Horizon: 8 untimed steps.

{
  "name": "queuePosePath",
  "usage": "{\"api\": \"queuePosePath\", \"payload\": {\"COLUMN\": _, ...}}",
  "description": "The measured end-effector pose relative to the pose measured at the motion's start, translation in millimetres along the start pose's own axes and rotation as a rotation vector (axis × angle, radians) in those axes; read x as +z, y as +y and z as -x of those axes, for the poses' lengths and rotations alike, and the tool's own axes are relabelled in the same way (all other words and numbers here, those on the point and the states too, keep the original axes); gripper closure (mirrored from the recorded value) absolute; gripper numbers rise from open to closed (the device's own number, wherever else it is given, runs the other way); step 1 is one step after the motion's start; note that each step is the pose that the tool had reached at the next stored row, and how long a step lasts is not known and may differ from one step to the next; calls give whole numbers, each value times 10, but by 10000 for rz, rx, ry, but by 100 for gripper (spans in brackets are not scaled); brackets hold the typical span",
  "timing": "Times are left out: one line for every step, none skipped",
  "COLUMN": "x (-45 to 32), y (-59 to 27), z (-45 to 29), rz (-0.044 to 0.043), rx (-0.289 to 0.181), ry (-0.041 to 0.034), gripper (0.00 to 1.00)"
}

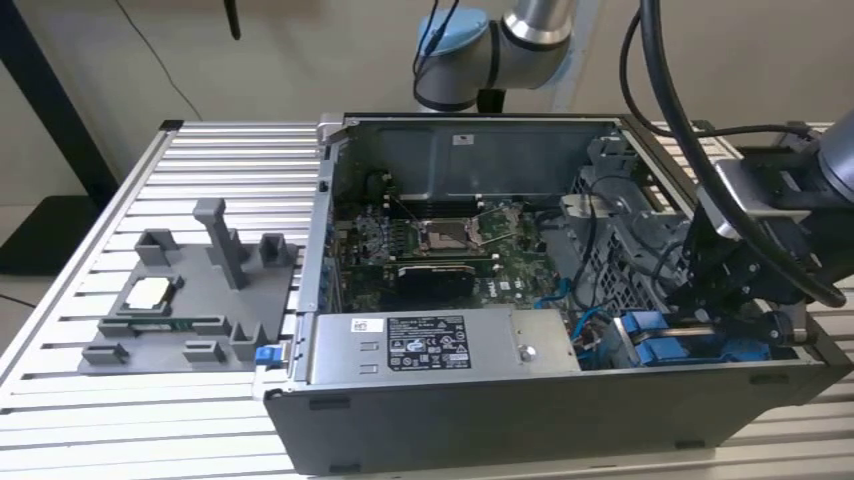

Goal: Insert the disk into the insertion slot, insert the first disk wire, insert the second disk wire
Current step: 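Insert the second disk wire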

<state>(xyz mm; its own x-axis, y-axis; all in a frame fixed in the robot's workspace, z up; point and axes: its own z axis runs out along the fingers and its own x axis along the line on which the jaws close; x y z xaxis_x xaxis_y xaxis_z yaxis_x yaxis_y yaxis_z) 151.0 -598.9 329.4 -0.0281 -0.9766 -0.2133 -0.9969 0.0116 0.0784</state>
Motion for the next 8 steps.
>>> {"api": "queuePosePath", "payload": {"x": -7, "y": 0, "z": 2, "rz": 4, "rx": -1, "ry": -19, "gripper": 76}}
{"api": "queuePosePath", "payload": {"x": -23, "y": 1, "z": 6, "rz": 10, "rx": 0, "ry": -34, "gripper": 76}}
{"api": "queuePosePath", "payload": {"x": -44, "y": 2, "z": 10, "rz": 17, "rx": 0, "ry": -47, "gripper": 76}}
{"api": "queuePosePath", "payload": {"x": -66, "y": 4, "z": 15, "rz": 27, "rx": 1, "ry": -61, "gripper": 76}}
{"api": "queuePosePath", "payload": {"x": -87, "y": 6, "z": 20, "rz": 37, "rx": 2, "ry": -75, "gripper": 76}}
{"api": "queuePosePath", "payload": {"x": -109, "y": 7, "z": 25, "rz": 49, "rx": 4, "ry": -87, "gripper": 76}}
{"api": "queuePosePath", "payload": {"x": -128, "y": 9, "z": 28, "rz": 57, "rx": 4, "ry": -100, "gripper": 76}}
{"api": "queuePosePath", "payload": {"x": -141, "y": 10, "z": 31, "rz": 63, "rx": 5, "ry": -115, "gripper": 76}}
